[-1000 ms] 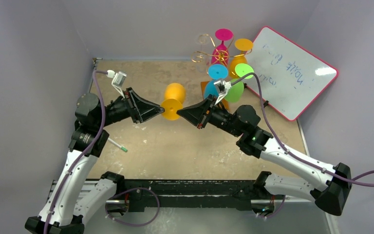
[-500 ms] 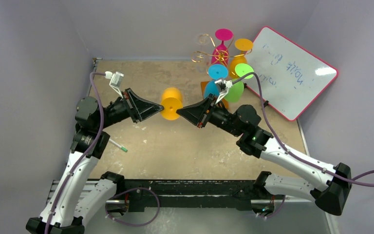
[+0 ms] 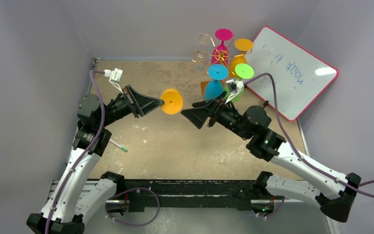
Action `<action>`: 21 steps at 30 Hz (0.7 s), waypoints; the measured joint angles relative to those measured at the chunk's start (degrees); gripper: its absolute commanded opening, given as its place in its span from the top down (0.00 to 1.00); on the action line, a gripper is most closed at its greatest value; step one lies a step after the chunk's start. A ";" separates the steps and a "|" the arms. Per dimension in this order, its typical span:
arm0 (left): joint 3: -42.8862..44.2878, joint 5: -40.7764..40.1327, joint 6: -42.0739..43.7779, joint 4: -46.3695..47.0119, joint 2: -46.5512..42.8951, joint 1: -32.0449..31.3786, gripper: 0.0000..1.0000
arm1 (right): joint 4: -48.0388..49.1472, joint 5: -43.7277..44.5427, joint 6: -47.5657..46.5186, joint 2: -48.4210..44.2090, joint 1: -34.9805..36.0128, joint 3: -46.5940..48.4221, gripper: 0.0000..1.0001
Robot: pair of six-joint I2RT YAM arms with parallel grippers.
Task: Place the wine glass upside down on the wine glass rack
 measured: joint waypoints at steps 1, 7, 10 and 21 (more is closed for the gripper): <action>0.00 -0.57 -0.33 0.26 0.57 0.00 1.00 | -1.05 0.63 -0.42 -1.01 0.00 0.28 0.00; 0.00 -5.22 -3.54 2.95 5.09 0.00 1.00 | -5.42 4.42 -2.64 -6.34 0.00 4.31 0.00; 0.00 -7.23 -5.90 6.32 7.50 0.00 1.00 | -7.28 6.51 -4.37 -8.85 0.00 6.51 0.00; 5.44 -13.68 -11.76 11.47 20.87 -0.39 1.00 | -11.78 12.20 -8.17 -14.95 0.00 8.61 0.00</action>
